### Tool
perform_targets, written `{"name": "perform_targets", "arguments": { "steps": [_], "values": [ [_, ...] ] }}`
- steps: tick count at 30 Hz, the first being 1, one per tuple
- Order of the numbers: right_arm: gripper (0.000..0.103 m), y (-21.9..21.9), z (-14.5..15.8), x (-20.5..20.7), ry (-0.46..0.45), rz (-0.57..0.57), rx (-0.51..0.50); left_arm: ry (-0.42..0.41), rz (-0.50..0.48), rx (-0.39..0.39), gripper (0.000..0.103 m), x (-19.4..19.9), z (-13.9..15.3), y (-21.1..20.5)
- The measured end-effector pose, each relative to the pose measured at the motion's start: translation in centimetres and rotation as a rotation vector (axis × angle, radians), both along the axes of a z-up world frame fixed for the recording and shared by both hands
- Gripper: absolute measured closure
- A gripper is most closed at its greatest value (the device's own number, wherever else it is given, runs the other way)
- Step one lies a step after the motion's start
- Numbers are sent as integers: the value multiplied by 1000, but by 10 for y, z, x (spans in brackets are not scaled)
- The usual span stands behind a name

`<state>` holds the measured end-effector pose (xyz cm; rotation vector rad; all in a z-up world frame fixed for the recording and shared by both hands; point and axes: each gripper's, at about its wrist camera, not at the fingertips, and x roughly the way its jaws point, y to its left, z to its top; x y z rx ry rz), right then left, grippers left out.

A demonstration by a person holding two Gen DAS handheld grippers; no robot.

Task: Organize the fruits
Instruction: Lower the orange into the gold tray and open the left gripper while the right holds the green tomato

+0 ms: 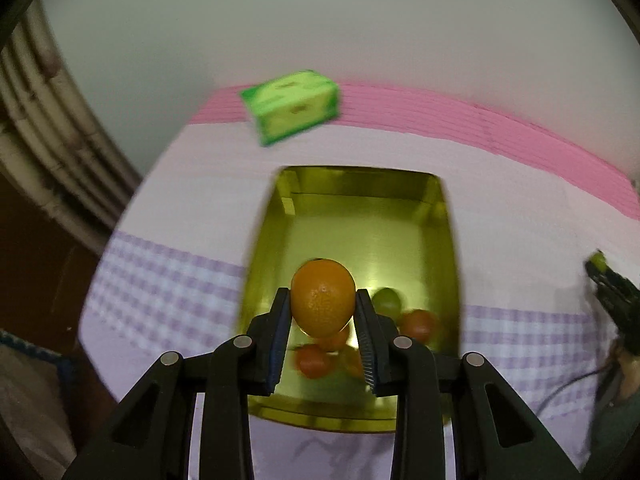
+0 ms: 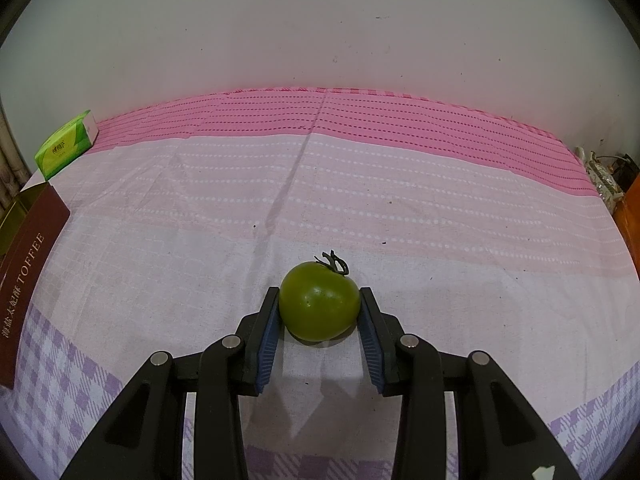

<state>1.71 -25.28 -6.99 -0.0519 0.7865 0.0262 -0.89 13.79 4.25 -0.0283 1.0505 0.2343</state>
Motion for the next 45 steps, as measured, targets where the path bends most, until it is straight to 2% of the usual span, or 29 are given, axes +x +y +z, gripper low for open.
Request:
{"name": "perform_targets", "arguments": {
  "steps": [7, 9, 13, 23, 39, 45],
  "values": [
    [67, 0, 0, 0, 0, 0, -1, 32, 63, -40, 71, -7, -10, 33],
    [67, 0, 0, 0, 0, 0, -2, 50, 68, -49, 71, -6, -18, 37],
    [67, 0, 0, 0, 0, 0, -2, 92, 62, -15, 71, -4, -38, 36],
    [67, 0, 0, 0, 0, 1, -5, 156, 78, -47, 71, -1, -65, 43],
    [67, 0, -1, 1, 1, 0, -10, 172, 62, -44, 68, -1, -69, 41],
    [67, -1, -1, 1, 1, 1, -12, 158, 45, -48, 63, -3, -63, 41]
  ]
}}
